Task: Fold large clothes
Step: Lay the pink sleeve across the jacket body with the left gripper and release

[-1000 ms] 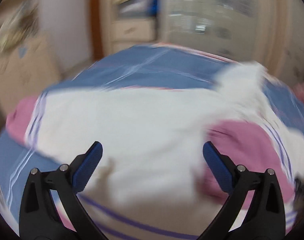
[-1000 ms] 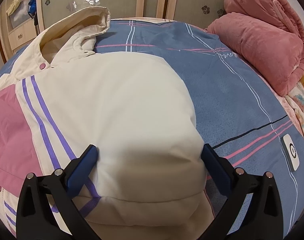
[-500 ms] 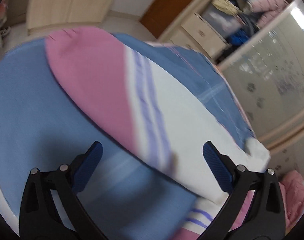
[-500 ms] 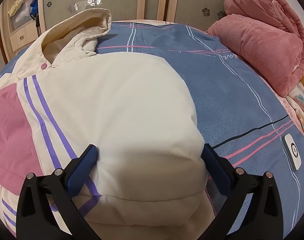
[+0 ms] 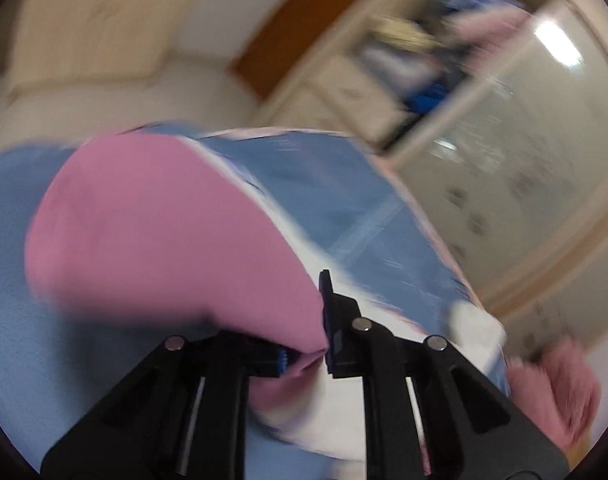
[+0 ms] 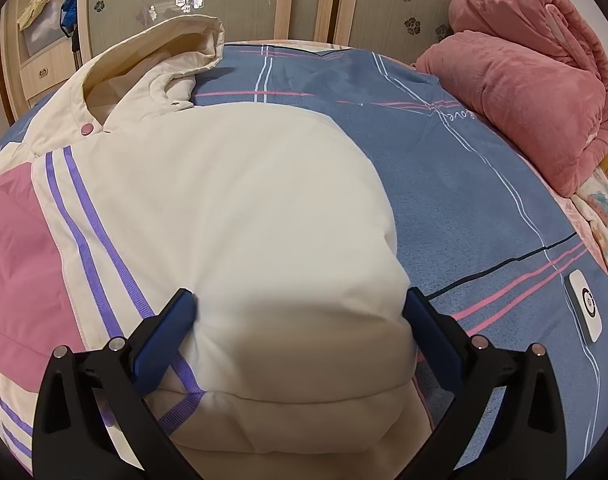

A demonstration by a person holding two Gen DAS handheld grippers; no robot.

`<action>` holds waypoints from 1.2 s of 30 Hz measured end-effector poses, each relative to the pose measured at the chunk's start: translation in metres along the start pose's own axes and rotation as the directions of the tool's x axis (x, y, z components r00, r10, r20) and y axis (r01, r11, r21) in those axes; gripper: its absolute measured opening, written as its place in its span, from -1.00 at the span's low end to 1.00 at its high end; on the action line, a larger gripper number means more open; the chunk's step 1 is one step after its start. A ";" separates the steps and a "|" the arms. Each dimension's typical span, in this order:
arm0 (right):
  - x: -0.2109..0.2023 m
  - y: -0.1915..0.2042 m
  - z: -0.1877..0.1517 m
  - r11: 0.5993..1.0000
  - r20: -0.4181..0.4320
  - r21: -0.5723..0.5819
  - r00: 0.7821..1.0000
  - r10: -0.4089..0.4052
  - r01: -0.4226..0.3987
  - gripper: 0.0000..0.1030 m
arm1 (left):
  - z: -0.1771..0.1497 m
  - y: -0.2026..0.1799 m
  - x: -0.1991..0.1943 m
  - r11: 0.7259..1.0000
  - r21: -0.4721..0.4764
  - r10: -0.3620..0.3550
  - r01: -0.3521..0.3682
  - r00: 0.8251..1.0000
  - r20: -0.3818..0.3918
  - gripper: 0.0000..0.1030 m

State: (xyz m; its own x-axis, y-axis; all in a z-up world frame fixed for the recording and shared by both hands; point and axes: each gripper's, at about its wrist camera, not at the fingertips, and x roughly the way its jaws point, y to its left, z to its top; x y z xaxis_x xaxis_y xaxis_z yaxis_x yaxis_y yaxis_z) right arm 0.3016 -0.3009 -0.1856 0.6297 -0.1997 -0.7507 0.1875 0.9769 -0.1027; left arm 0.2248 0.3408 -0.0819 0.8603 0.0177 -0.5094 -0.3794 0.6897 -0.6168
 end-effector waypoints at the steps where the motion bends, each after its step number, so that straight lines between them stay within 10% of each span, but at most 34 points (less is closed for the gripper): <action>1: 0.000 0.000 0.000 1.000 0.000 0.000 1.000 0.000 0.000 0.97 | -0.005 -0.025 -0.002 0.998 0.040 -0.040 0.040 0.999 -0.009 -0.76; 4: 0.000 0.000 0.000 1.000 -0.002 0.009 1.000 0.009 -0.009 0.97 | -0.042 -0.129 -0.007 0.950 0.218 -0.202 0.222 0.973 -0.112 -0.66; 6: 0.001 -0.003 0.000 1.000 -0.004 0.018 1.000 0.022 -0.022 0.97 | -0.090 -0.205 -0.008 0.857 0.346 -0.311 0.383 0.918 -0.246 -0.44; 9: 0.002 -0.005 0.000 0.999 -0.009 0.032 0.999 0.040 -0.039 0.97 | -0.156 -0.272 0.005 0.763 0.432 -0.306 0.481 0.857 -0.415 -0.12; 12: 0.001 -0.016 0.002 0.994 -0.014 0.096 0.998 0.057 -0.055 0.97 | -0.209 -0.304 0.029 0.729 0.463 -0.248 0.504 0.825 -0.508 0.04; 22: -0.009 -0.073 -0.001 0.856 0.029 0.473 0.975 0.222 -0.209 0.97 | -0.322 -0.317 0.108 0.738 0.589 0.040 0.329 0.850 -0.525 0.45; 29: -0.019 -0.094 0.011 0.836 0.057 0.519 0.983 0.177 -0.180 0.97 | -0.354 -0.349 0.055 0.612 0.705 -0.014 0.358 0.897 -0.443 0.51; 36: -0.009 -0.121 0.005 0.796 -0.001 0.584 0.980 0.199 -0.161 0.97 | -0.359 -0.366 0.008 0.513 0.732 -0.115 0.450 0.880 -0.461 0.69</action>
State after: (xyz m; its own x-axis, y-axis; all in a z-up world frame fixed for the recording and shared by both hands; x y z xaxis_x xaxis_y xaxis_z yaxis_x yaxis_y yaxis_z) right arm 0.2771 -0.4172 -0.1633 0.6537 -0.0011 -0.7568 0.4878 0.7651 0.4202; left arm 0.2485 -0.1711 -0.0760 0.6439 -0.3969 -0.6541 0.4413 0.8910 -0.1062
